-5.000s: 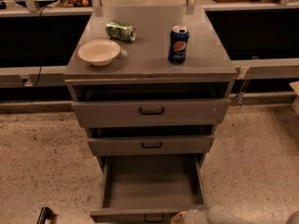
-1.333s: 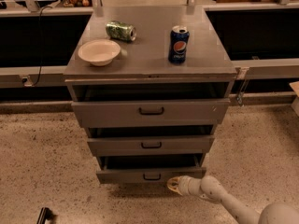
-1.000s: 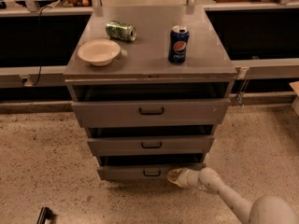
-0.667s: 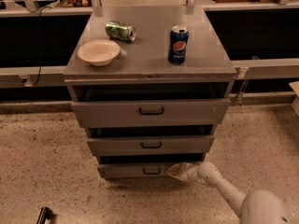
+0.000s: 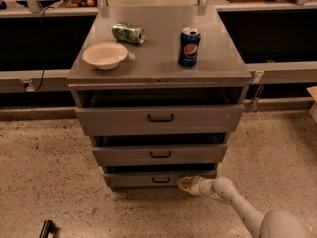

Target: Close bottom drawer

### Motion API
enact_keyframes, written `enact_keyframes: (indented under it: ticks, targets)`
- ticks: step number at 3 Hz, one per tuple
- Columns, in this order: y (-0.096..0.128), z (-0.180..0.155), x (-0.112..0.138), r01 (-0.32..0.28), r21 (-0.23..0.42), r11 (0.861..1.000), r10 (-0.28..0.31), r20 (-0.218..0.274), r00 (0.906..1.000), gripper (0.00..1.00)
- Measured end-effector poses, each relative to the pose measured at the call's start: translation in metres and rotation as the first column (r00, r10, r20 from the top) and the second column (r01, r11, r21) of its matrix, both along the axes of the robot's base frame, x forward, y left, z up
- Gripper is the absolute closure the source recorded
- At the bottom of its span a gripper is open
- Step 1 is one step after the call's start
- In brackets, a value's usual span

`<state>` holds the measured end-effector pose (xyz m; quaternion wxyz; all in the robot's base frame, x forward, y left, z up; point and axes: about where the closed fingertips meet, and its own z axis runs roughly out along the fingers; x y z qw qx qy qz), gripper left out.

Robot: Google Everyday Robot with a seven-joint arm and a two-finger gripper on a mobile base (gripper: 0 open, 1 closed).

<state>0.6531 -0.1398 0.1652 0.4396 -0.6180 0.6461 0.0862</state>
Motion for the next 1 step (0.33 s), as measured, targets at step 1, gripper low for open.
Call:
enact_keyframes:
  ticks: [1]
  targets:
    - [0.0076, -0.0124, -0.0481, -0.043, 0.063, 0.997, 0.045, -0.045, 0.998, 1.0]
